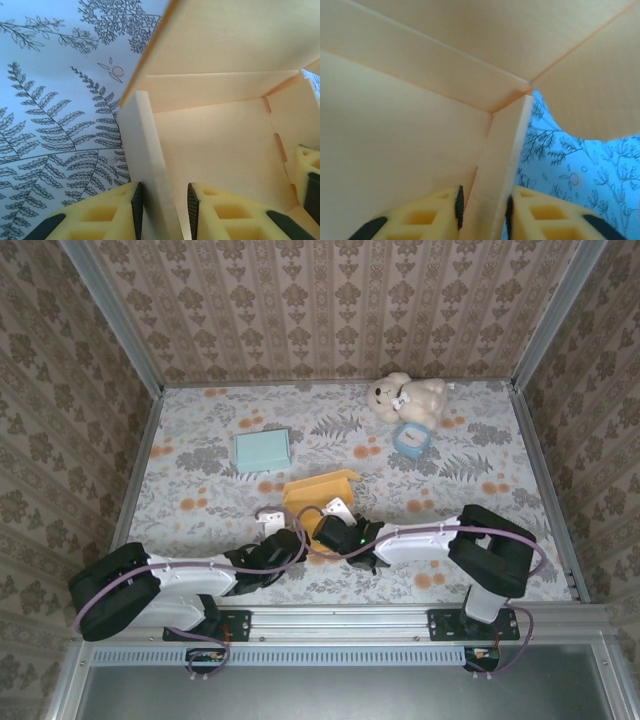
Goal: Fold the paper box
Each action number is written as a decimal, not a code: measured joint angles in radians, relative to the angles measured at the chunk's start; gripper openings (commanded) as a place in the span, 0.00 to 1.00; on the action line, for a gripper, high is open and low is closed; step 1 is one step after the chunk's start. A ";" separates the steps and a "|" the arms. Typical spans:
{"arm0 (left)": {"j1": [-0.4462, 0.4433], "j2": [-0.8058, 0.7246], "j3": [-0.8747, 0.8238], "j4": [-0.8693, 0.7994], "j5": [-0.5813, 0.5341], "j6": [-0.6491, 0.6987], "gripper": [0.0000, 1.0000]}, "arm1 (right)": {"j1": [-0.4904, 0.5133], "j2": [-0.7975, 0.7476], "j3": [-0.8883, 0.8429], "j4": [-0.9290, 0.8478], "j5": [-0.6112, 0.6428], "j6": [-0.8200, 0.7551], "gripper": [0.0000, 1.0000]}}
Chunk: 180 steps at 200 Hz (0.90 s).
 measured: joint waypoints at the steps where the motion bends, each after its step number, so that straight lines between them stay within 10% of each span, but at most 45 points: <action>1: 0.000 0.000 0.000 -0.001 0.002 0.000 0.31 | 0.000 -0.005 -0.003 0.000 -0.005 0.003 0.39; 180: -0.006 -0.037 0.000 -0.077 0.030 0.021 0.30 | -0.206 -0.357 -0.303 0.201 -0.389 0.149 0.49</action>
